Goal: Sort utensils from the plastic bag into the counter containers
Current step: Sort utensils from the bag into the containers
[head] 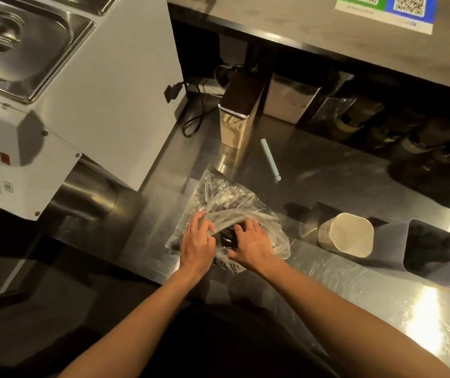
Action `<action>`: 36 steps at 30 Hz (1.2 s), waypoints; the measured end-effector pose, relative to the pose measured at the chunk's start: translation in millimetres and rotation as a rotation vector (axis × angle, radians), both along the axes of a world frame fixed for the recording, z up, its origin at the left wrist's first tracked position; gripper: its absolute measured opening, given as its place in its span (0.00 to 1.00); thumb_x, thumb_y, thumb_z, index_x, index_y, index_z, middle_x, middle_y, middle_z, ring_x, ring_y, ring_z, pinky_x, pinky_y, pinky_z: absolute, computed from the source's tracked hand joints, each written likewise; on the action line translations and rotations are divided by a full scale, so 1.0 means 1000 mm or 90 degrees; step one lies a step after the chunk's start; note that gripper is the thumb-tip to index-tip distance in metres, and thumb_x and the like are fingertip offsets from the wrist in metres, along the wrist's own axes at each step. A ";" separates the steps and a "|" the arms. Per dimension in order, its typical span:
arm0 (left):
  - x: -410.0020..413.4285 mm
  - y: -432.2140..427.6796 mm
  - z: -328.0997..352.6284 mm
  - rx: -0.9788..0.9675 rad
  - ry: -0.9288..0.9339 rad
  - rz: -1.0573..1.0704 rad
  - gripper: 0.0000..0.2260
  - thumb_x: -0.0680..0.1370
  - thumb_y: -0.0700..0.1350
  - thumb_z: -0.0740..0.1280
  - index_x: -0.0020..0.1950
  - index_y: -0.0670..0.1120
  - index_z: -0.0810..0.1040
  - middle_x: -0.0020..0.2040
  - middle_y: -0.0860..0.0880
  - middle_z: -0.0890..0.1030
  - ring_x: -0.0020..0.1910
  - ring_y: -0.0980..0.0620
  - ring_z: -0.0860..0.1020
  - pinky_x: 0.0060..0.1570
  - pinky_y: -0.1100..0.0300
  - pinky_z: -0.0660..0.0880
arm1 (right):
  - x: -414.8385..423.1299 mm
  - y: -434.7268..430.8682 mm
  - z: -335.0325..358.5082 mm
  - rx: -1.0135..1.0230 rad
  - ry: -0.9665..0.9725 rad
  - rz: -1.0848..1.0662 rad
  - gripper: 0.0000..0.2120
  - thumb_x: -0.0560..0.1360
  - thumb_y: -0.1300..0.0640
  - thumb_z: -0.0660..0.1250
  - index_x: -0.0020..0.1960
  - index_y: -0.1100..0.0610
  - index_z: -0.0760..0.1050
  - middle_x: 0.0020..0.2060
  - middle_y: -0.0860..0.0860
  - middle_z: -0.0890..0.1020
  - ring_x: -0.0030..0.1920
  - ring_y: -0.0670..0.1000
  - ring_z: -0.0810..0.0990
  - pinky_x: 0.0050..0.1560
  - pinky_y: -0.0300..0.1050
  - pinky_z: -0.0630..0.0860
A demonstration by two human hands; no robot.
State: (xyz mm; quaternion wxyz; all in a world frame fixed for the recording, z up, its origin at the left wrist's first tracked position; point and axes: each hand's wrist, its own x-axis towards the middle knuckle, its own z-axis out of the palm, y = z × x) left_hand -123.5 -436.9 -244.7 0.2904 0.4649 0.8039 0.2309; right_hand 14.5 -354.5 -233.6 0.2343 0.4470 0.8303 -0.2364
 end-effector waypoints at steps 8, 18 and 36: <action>-0.004 0.003 0.006 -0.012 -0.056 -0.018 0.12 0.77 0.42 0.66 0.57 0.53 0.70 0.73 0.56 0.64 0.63 0.55 0.71 0.58 0.52 0.75 | -0.002 -0.012 -0.007 0.059 0.029 -0.052 0.35 0.76 0.42 0.65 0.77 0.57 0.59 0.70 0.59 0.67 0.70 0.59 0.65 0.72 0.53 0.63; 0.003 0.004 0.003 -0.006 -0.045 -0.024 0.13 0.76 0.41 0.66 0.59 0.52 0.72 0.71 0.55 0.66 0.64 0.54 0.71 0.56 0.57 0.72 | -0.002 -0.009 -0.009 0.023 -0.002 -0.037 0.30 0.77 0.49 0.65 0.74 0.59 0.62 0.69 0.58 0.70 0.70 0.59 0.68 0.71 0.52 0.65; 0.007 0.008 0.009 0.028 -0.004 -0.027 0.12 0.75 0.40 0.66 0.57 0.51 0.73 0.66 0.54 0.70 0.64 0.55 0.70 0.64 0.56 0.69 | 0.003 0.014 -0.001 -0.099 -0.019 -0.059 0.28 0.74 0.44 0.70 0.68 0.56 0.67 0.58 0.56 0.81 0.59 0.58 0.80 0.58 0.49 0.75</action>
